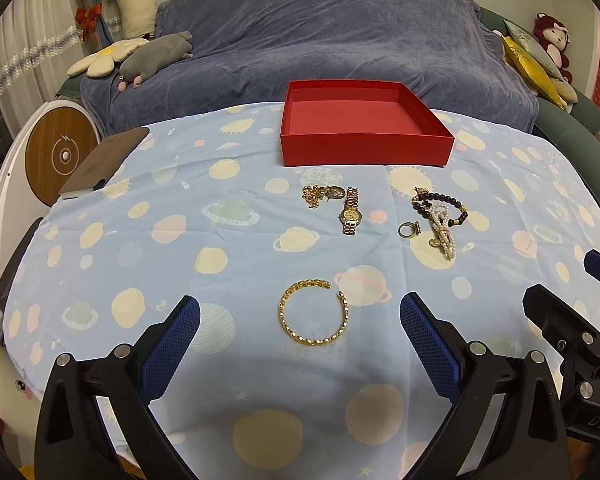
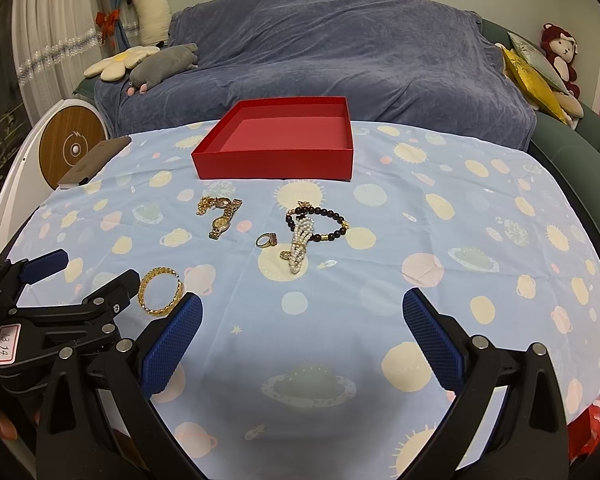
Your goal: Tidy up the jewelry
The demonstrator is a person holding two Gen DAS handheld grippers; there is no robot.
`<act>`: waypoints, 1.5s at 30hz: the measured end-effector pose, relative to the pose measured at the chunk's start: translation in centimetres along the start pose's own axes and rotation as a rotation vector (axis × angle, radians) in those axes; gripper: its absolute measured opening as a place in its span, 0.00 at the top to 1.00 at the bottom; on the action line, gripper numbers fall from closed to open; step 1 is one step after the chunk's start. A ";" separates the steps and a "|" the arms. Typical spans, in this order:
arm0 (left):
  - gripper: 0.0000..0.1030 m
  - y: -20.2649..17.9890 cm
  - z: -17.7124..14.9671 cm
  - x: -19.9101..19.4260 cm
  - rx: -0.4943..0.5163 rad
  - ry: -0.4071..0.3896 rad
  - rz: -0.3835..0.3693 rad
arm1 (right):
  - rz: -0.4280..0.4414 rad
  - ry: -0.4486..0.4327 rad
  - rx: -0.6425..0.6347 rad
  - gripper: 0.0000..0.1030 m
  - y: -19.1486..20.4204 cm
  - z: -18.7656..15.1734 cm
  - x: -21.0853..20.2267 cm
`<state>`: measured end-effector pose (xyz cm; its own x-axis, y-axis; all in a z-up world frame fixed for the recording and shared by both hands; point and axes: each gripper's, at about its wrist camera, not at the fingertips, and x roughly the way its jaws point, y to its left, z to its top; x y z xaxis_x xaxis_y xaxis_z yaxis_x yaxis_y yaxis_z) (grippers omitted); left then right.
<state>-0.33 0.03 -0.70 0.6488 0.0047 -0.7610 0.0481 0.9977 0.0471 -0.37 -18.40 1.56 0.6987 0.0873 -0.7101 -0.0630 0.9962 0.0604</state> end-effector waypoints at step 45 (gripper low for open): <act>0.05 1.1 -1.2 3.1 -0.013 0.089 -0.007 | -0.022 0.031 0.027 0.05 -1.2 -1.0 2.5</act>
<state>0.84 1.18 -3.76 0.5784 0.0029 -0.8158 0.0423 0.9985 0.0335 0.70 -19.35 -0.99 0.6771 0.0655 -0.7330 -0.0285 0.9976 0.0628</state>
